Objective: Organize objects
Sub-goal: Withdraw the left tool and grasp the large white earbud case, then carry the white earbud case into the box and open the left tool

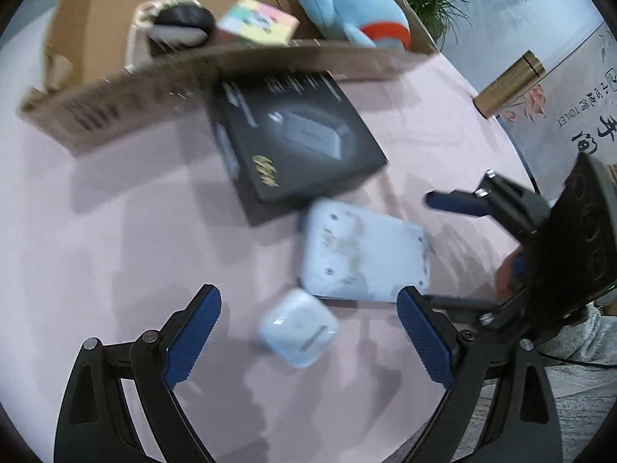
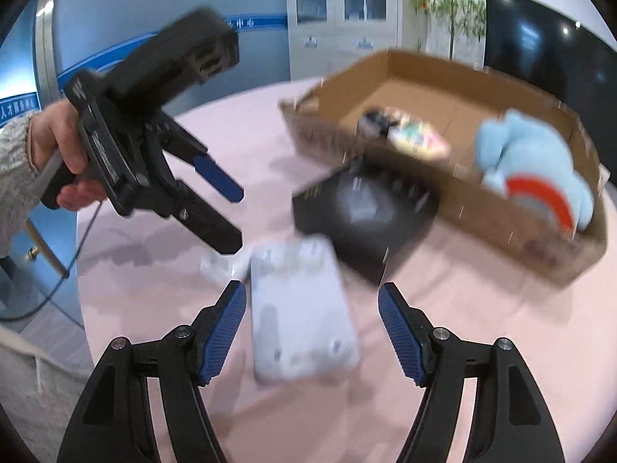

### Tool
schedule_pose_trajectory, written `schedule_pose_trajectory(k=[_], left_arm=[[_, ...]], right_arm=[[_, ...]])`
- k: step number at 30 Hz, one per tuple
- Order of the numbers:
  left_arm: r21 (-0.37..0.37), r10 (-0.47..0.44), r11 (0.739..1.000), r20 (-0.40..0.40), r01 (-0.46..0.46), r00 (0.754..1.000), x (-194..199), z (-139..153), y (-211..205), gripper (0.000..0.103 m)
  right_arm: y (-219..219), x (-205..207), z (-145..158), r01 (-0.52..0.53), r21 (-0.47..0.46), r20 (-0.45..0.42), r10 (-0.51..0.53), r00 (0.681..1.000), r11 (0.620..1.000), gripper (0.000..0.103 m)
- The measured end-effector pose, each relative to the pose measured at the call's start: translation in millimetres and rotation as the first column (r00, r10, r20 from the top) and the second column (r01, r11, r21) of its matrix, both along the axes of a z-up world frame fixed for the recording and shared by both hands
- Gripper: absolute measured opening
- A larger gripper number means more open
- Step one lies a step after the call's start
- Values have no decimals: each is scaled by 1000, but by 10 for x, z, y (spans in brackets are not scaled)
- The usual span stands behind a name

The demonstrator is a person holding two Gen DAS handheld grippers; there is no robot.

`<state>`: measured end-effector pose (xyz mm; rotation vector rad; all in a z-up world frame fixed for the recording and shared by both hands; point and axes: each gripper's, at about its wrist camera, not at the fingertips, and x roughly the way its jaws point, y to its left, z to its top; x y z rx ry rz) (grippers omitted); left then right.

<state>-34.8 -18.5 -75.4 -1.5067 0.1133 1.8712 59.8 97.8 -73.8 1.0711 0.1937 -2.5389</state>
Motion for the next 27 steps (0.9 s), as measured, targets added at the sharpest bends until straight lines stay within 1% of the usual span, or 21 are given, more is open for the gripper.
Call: schedule_pose_trajectory(k=[1,6,8,10,15,16,21,23,25,27], left_arm=[[10,-3,1000,6,3,1000,30,5,12,93],[36,-8,999,38,6,999,5,-52,132,91],[52,3,999,53,-6,999,-38,-70,161,90],[65,0,998,69,-5,998,-63,-82,202,86],[64,-26,998,94,20,995,-69,-136,342,77],[64,-25,998,95,19,995,-73,-143,357,75],[79,-17,997,103,9,994,-96,-147,306,75],[71,-15,997,97,9,995,-84,-147,303,74],[54,-9,999,76,5,997,-63,-142,310,65],[41,-5,999,56,3,998,-35,-140,315,64]], right_arm=[[7,11,-59,-2,1,17,2,1000,1000,71],[7,-93,-82,-29,3,35,29,999,1000,71],[-13,-144,-109,-43,12,47,42,998,999,71],[-37,-170,-103,-51,16,58,50,997,999,71],[-37,-180,-126,-71,12,76,70,995,997,71],[-35,-190,-143,-75,14,81,73,994,997,70],[-49,-223,-184,-91,27,102,88,991,996,70],[-71,-223,-186,-90,44,103,85,991,995,67],[-95,-220,-181,-98,51,106,92,990,994,65],[-120,-210,-182,-97,53,107,91,990,994,64]])
